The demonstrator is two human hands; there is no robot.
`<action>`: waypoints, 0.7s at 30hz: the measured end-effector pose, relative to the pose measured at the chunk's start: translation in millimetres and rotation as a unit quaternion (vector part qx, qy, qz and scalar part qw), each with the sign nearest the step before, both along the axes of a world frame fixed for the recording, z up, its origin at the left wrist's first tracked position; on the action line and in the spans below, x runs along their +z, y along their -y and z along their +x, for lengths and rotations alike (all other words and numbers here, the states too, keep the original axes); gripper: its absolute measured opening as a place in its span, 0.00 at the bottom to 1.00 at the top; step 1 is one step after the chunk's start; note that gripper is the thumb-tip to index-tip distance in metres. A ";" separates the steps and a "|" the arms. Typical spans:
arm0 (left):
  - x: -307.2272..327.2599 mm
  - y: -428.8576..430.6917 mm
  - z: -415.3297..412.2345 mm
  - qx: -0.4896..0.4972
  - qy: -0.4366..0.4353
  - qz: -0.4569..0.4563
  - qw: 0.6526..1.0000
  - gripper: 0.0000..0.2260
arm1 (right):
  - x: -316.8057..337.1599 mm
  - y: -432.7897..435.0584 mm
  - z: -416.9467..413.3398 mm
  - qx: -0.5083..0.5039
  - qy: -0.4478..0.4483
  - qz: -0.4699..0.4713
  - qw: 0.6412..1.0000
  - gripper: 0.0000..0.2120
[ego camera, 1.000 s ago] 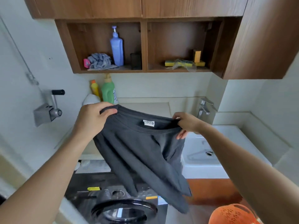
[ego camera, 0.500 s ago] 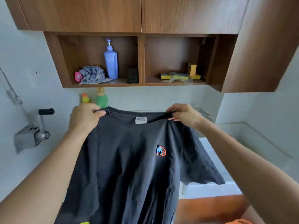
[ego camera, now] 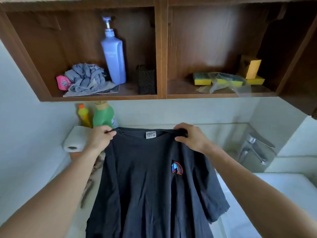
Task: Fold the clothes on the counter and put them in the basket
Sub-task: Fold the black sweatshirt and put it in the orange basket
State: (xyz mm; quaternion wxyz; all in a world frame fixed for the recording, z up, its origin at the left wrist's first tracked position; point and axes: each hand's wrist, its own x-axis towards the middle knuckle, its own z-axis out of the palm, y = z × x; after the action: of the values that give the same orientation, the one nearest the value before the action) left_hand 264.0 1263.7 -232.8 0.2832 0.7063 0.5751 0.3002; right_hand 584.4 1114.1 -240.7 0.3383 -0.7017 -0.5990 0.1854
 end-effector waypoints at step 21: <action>-229.6 11.3 52.4 -0.208 -0.388 -0.041 0.897 0.47 | -228.0 -27.7 -9.5 -0.088 0.263 -0.231 0.933 0.52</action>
State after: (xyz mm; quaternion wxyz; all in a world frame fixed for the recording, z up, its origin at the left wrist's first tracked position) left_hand 316.4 1252.4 -462.5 0.1225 0.8582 0.4909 -0.0871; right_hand 574.9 1141.7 -468.7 0.0123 -0.8339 -0.5432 0.0968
